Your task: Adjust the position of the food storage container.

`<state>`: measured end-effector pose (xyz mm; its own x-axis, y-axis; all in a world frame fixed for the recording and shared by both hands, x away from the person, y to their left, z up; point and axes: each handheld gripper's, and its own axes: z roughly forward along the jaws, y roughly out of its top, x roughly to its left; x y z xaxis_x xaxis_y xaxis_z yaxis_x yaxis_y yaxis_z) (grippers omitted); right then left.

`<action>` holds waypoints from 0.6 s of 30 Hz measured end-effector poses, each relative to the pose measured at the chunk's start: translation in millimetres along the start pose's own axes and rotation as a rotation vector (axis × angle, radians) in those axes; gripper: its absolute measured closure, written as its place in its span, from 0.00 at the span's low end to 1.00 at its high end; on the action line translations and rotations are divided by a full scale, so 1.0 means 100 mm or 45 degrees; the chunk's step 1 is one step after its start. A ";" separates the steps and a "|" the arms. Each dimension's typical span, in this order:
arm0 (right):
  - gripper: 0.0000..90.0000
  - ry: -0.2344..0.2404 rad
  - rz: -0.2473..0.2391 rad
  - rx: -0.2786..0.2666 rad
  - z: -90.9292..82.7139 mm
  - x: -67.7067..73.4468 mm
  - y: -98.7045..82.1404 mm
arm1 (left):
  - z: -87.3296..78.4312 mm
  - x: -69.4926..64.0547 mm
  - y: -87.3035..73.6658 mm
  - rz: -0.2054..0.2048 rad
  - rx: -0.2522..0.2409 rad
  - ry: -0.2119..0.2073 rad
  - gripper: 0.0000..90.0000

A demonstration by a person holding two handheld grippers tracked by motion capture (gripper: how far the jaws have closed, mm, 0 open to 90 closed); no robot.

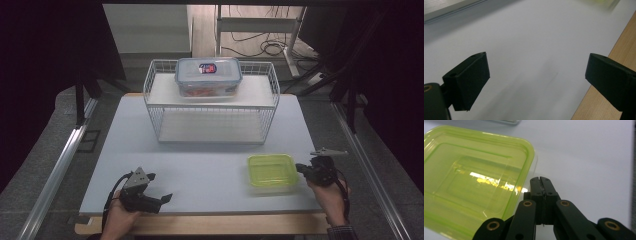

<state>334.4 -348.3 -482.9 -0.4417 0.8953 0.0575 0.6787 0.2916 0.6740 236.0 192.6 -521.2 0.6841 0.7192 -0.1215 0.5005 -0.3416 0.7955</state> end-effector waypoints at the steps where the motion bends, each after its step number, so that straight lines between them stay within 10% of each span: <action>1: 0.99 0.013 -0.009 0.003 0.00 0.04 0.01 | 0.00 0.00 0.00 0.000 0.000 0.000 0.06; 18: 0.99 0.198 -0.131 0.027 0.20 0.65 0.15 | 0.02 -0.01 0.00 0.006 0.018 0.002 0.06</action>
<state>327.5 -279.5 -484.0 -0.5935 0.7982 0.1030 0.6366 0.3873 0.6669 236.5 190.8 -522.1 0.6856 0.7186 -0.1166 0.5045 -0.3536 0.7877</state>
